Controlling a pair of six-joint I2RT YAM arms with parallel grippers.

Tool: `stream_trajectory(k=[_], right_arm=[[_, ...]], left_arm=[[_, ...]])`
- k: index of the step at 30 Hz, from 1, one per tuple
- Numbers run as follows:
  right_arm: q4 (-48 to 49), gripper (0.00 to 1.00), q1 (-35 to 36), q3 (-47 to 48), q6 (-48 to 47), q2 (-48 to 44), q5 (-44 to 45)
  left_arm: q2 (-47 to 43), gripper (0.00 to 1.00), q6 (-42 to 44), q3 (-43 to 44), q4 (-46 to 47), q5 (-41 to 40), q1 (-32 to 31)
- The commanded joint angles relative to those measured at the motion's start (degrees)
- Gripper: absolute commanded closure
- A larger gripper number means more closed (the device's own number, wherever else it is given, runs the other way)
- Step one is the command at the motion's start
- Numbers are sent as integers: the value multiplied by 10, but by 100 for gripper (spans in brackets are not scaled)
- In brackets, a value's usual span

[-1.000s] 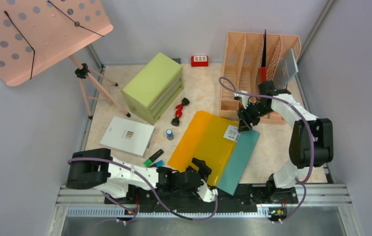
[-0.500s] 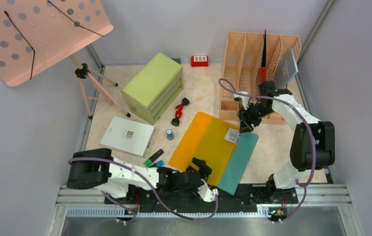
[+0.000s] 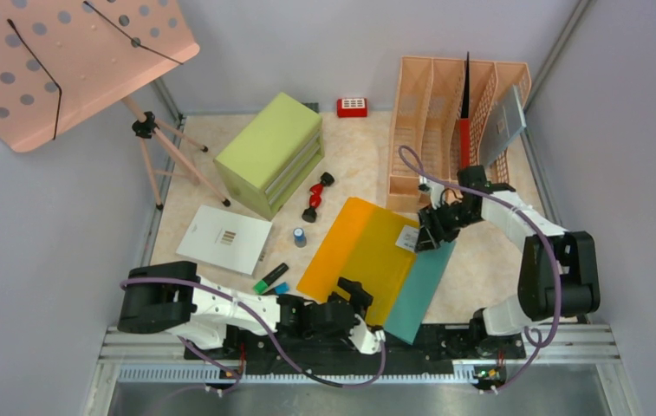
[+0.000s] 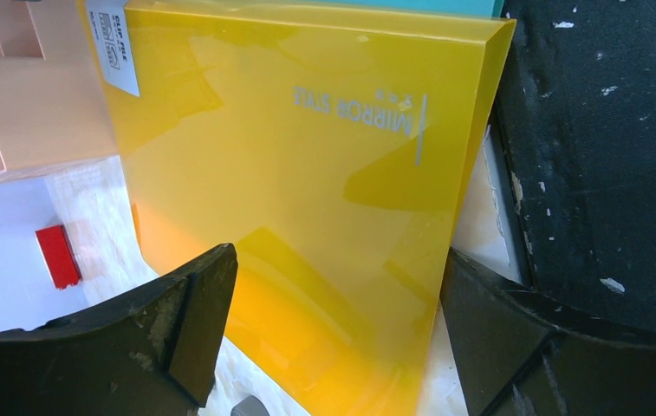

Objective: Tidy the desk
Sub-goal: Pick up the folder from the center of the board.

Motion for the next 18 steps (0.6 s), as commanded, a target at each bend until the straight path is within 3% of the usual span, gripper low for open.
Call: stream_trajectory(k=[1, 7, 18], right_arm=[[82, 37, 1, -10, 82, -29, -47], [89, 28, -37, -4, 107, 23, -137], [66, 22, -57, 10, 89, 72, -195]], left_arm=[[6, 9, -22, -12, -3, -32, 1], [-39, 7, -20, -5, 16, -49, 18], [-89, 6, -144, 161, -215, 85, 93]])
